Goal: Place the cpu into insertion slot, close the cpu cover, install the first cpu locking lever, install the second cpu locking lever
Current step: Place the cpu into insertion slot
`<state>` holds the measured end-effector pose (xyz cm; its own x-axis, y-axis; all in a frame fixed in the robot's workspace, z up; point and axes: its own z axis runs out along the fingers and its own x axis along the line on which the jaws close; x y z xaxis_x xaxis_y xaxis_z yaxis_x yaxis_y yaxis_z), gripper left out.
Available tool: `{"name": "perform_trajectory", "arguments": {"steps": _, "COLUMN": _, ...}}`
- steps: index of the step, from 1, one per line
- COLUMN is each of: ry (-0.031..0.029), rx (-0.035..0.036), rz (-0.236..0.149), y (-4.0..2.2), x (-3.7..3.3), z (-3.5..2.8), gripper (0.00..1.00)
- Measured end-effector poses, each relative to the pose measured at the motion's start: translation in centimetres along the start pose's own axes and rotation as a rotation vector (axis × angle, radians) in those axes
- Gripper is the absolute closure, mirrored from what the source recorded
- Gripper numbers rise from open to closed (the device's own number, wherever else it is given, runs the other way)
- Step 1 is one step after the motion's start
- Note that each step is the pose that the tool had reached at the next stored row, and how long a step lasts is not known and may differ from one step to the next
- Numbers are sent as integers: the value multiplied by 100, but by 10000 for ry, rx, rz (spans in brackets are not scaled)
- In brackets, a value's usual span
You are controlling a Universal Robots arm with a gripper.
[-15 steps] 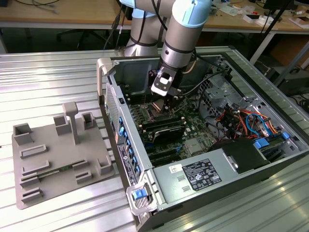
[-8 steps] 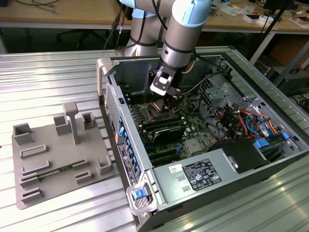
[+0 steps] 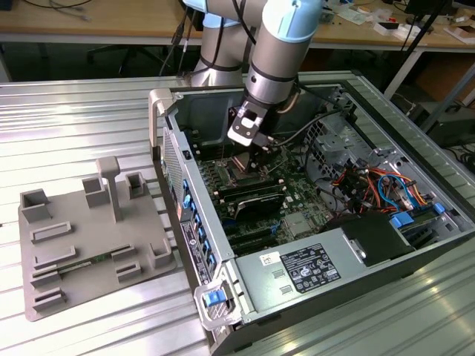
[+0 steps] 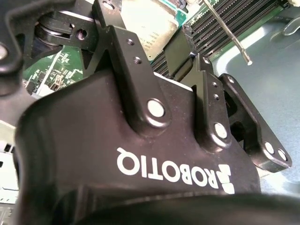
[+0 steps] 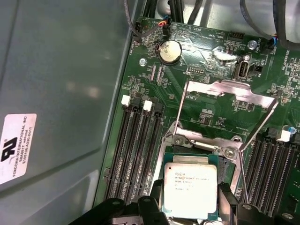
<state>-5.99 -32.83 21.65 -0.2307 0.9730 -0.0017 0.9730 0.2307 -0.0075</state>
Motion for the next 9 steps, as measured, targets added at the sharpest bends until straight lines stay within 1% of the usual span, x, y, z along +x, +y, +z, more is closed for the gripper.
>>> {"name": "perform_trajectory", "arguments": {"steps": 9, "ry": 3, "rx": 0, "rz": 395, "y": -18, "x": 4, "z": 11, "gripper": 45}}
